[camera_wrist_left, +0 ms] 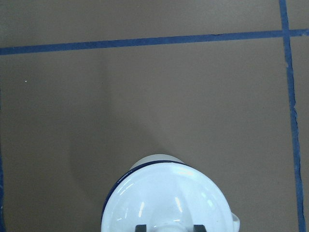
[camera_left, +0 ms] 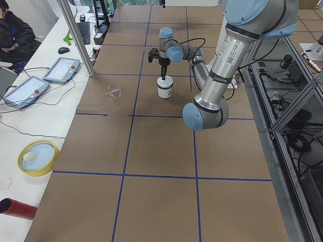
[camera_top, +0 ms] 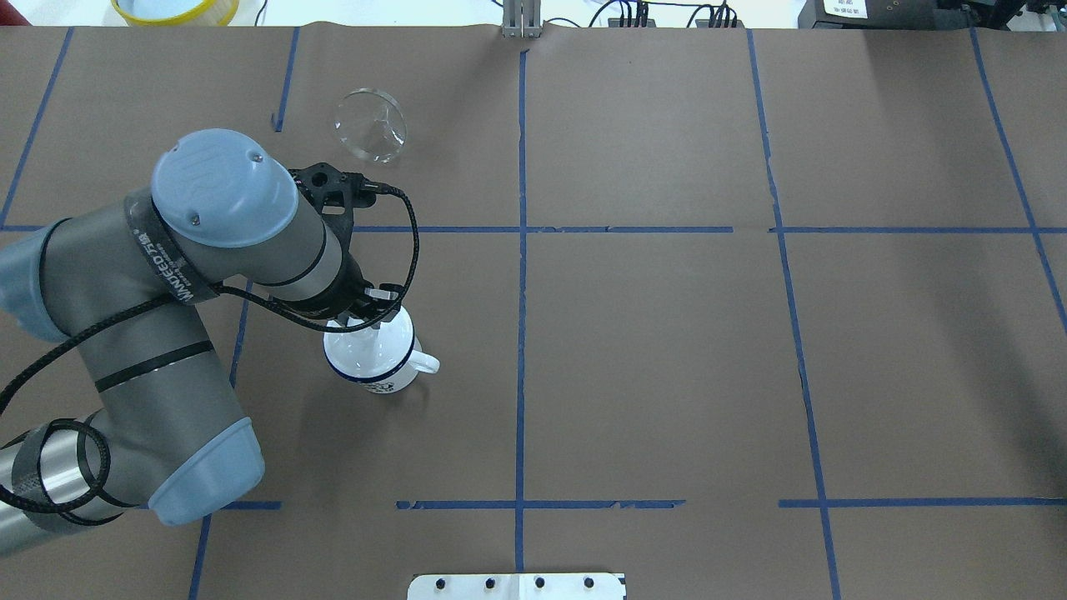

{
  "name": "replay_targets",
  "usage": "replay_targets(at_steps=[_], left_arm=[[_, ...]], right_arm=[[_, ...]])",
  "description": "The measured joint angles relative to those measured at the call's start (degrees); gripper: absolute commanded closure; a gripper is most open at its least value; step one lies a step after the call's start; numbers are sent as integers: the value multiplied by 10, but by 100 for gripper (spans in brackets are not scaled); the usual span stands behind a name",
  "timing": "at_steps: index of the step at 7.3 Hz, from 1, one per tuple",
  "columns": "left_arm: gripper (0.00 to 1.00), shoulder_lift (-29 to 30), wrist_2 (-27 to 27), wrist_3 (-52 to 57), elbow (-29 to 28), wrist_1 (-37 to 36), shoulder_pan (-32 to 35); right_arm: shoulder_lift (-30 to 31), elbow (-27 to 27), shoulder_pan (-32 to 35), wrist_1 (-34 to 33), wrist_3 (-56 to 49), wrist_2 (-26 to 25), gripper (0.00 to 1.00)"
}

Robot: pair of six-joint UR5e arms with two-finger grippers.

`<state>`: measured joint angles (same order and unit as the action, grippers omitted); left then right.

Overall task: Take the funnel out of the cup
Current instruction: 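Lower the lid onto the mug opening with the left gripper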

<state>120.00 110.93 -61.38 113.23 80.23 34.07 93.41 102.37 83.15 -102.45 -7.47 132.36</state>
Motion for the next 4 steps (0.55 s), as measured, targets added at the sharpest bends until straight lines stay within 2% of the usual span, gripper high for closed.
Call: replay_targets(at_steps=[4], left_arm=[[100, -5, -1, 2, -2, 0, -2]], right_arm=[[0, 0, 0, 1, 0, 0, 0]])
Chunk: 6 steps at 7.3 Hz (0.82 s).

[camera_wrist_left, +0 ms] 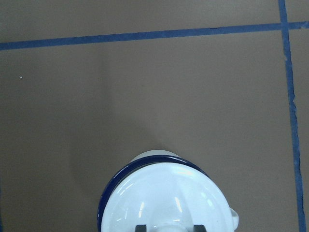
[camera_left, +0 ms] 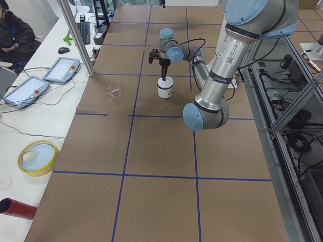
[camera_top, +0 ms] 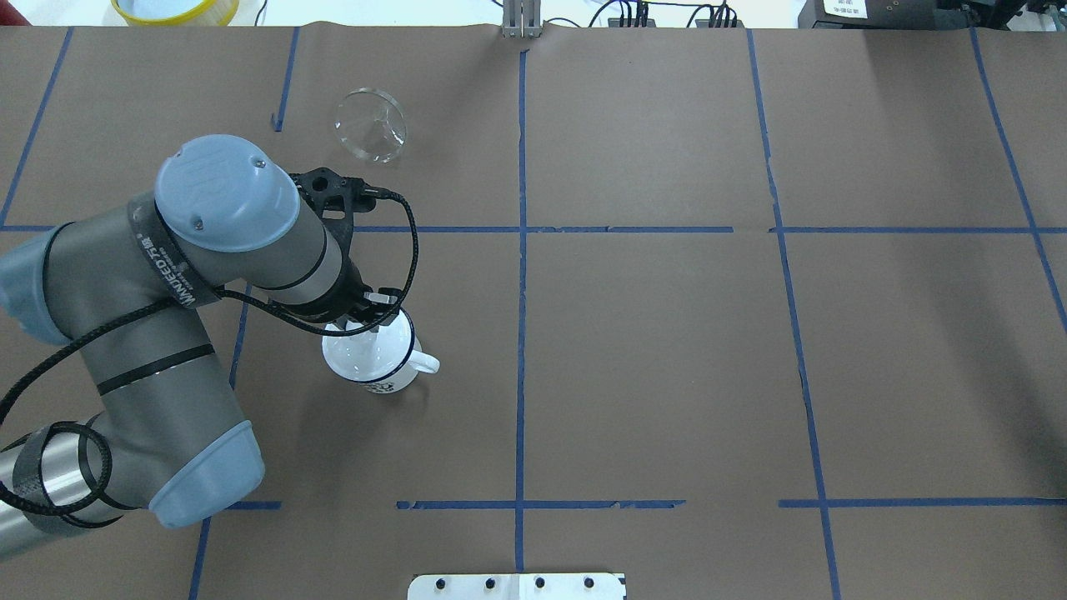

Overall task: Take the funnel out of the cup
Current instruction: 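Lower the lid onto the mug opening with the left gripper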

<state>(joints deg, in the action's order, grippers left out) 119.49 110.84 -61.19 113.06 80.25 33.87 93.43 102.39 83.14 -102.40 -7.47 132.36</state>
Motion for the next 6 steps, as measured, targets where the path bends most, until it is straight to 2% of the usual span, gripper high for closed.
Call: replay_targets(at_steps=[2, 3, 4, 5, 6], left_arm=[[100, -3, 0, 0, 0, 0, -1], [85, -3, 0, 0, 0, 0, -2], [63, -3, 0, 0, -1, 0, -2], [34, -3, 0, 0, -1, 0, -2], [14, -3, 0, 0, -2, 0, -2]], right_arm=[[0, 0, 0, 0, 0, 0, 0], [0, 0, 0, 0, 0, 0, 0], [0, -1, 0, 0, 0, 0, 0], [0, -1, 0, 0, 0, 0, 0], [0, 0, 0, 0, 0, 0, 0]])
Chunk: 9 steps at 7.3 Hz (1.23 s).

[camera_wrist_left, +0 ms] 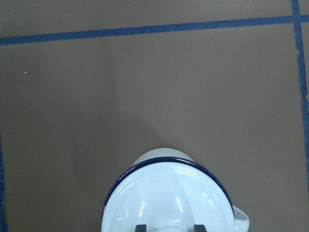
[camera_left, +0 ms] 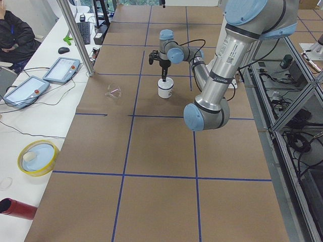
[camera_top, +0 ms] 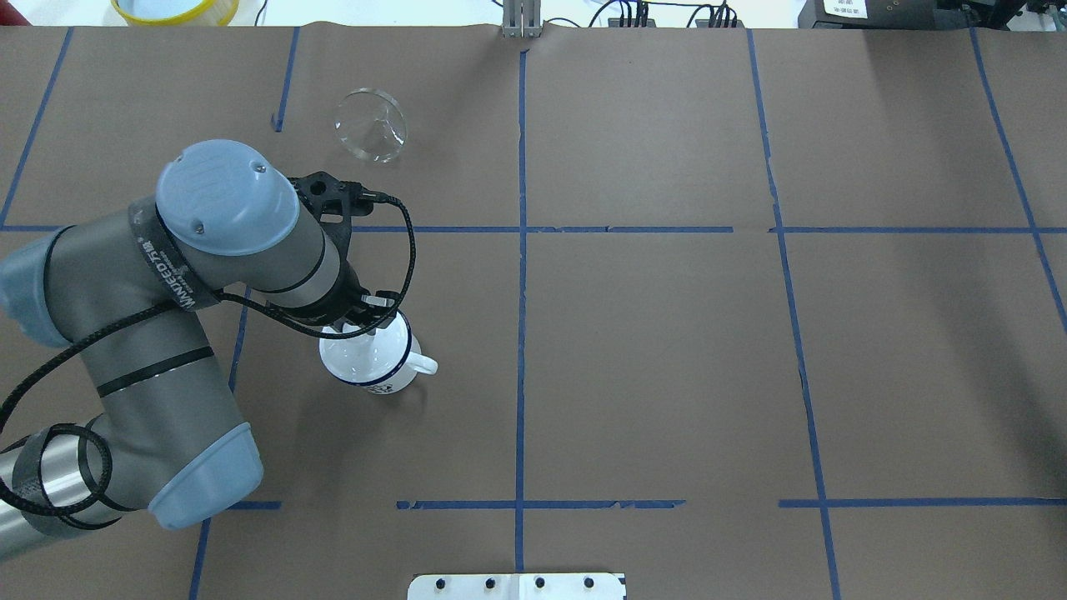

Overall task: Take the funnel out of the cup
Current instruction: 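Lower the lid onto the mug opening with the left gripper, then open the left gripper and withdraw it from the lid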

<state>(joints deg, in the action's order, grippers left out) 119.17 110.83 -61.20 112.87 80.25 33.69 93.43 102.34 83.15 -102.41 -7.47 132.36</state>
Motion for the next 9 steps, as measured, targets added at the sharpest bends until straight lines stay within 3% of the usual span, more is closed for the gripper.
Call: replay_targets(at_steps=[1, 6, 7, 9], left_arm=[[1, -2, 0, 0, -2, -1, -1], [0, -5, 2, 39, 22, 0, 26], [0, -15, 13, 96, 30, 0, 67], [0, -68, 86, 275, 35, 1, 194]], right_arm=[[0, 0, 0, 0, 0, 0, 0], [0, 0, 0, 0, 0, 0, 0], [0, 0, 0, 0, 0, 0, 0], [0, 0, 0, 0, 0, 0, 0]])
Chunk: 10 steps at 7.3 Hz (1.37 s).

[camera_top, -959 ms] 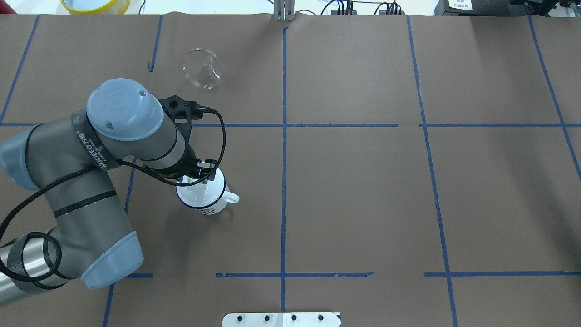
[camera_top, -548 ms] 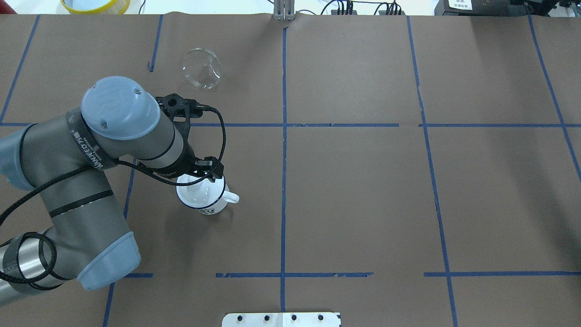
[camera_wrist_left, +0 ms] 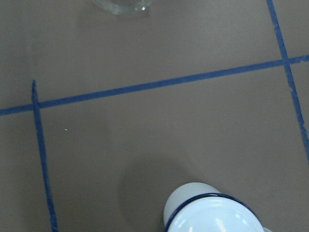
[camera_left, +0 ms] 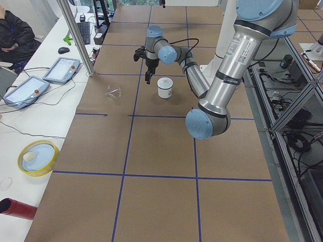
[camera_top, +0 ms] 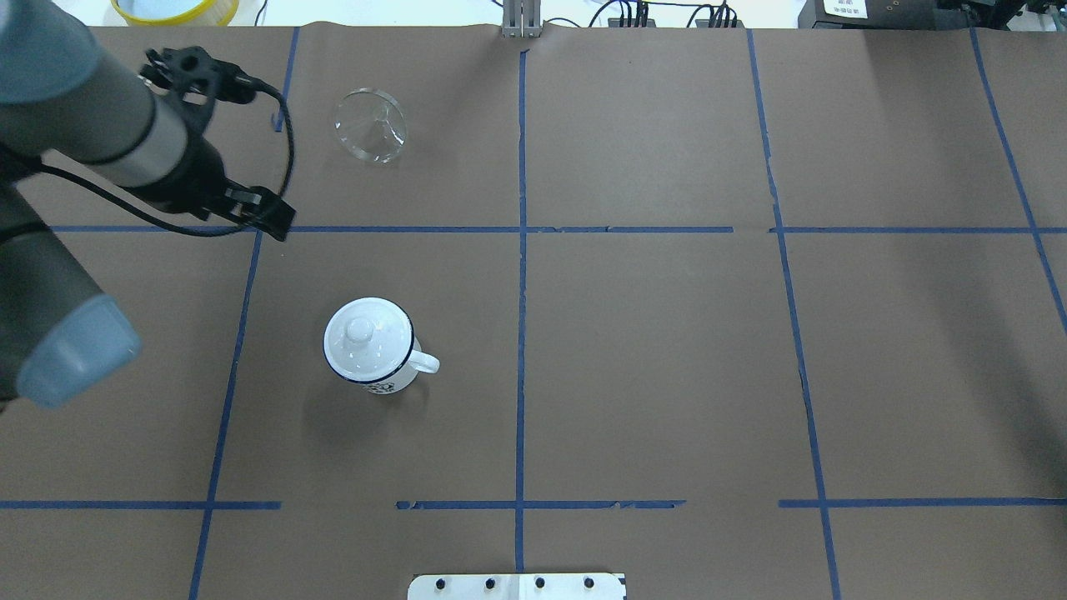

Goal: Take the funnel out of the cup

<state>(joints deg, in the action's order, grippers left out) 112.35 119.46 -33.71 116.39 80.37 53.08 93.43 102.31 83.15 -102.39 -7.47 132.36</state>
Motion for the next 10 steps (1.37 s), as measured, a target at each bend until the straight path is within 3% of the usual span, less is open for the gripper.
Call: replay_targets(at_steps=[3, 6, 10], left_arm=[[0, -100, 63, 172, -28, -1, 177], [0, -173, 69, 396, -160, 20, 326], [0, -201, 88, 446, -200, 22, 383]], right_arm=[[0, 0, 0, 0, 0, 0, 0], [0, 1, 0, 0, 0, 0, 0], [0, 0, 0, 0, 0, 0, 0]])
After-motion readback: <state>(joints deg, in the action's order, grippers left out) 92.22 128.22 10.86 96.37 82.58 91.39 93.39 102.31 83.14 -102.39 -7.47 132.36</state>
